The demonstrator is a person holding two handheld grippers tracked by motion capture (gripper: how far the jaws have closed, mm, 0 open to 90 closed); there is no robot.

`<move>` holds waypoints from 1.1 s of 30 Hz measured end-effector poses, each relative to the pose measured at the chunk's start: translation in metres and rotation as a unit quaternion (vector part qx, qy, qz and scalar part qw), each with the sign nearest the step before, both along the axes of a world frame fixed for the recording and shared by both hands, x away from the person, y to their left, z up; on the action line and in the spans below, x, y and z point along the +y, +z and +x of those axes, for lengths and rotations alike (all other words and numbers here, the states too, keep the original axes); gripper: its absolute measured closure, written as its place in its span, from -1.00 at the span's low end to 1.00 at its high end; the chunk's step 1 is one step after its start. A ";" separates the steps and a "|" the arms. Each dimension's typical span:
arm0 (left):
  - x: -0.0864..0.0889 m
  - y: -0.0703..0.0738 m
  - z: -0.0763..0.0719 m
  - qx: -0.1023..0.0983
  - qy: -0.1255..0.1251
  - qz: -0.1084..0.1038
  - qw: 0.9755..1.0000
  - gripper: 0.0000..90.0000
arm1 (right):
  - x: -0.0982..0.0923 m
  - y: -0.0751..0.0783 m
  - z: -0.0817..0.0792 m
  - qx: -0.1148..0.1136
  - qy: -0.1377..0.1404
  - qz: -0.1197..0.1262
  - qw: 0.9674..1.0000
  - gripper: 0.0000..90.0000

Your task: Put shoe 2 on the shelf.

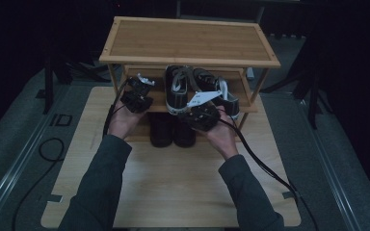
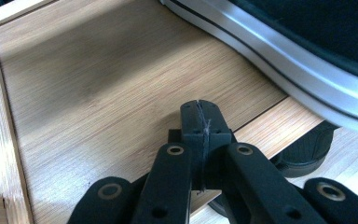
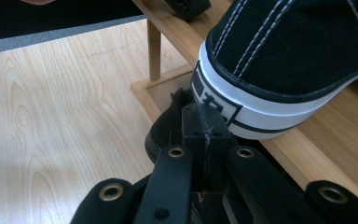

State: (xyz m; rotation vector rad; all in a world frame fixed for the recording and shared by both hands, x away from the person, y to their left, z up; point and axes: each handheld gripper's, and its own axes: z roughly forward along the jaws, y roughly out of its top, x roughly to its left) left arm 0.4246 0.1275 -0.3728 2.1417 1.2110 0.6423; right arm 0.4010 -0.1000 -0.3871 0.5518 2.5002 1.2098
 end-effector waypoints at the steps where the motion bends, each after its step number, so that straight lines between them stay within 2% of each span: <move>1: 0.000 0.000 0.000 0.000 0.000 0.000 1.000 1.00 | 0.000 0.000 0.000 0.000 0.000 0.000 1.000 1.00; 3: 0.000 0.000 0.000 0.000 0.000 0.001 1.000 1.00 | 0.006 0.001 0.000 0.000 0.003 -0.009 1.000 1.00; 9: 0.000 0.000 0.000 -0.001 0.001 0.000 1.000 1.00 | 0.007 0.001 0.002 0.004 0.003 -0.004 1.000 1.00; 13: 0.000 0.000 0.000 -0.001 0.001 0.001 1.000 1.00 | 0.012 0.000 0.003 -0.002 -0.007 -0.008 1.000 1.00; 19: 0.000 0.000 0.000 0.000 -0.003 0.001 1.000 1.00 | 0.012 0.001 0.003 0.002 -0.007 -0.011 1.000 1.00; 24: 0.001 0.000 0.000 0.000 -0.003 -0.001 1.000 1.00 | 0.007 0.002 0.004 0.005 0.001 -0.013 1.000 1.00; 33: 0.001 0.000 0.000 -0.001 -0.003 -0.002 1.000 1.00 | 0.002 0.004 -0.003 0.007 0.022 -0.036 0.999 0.98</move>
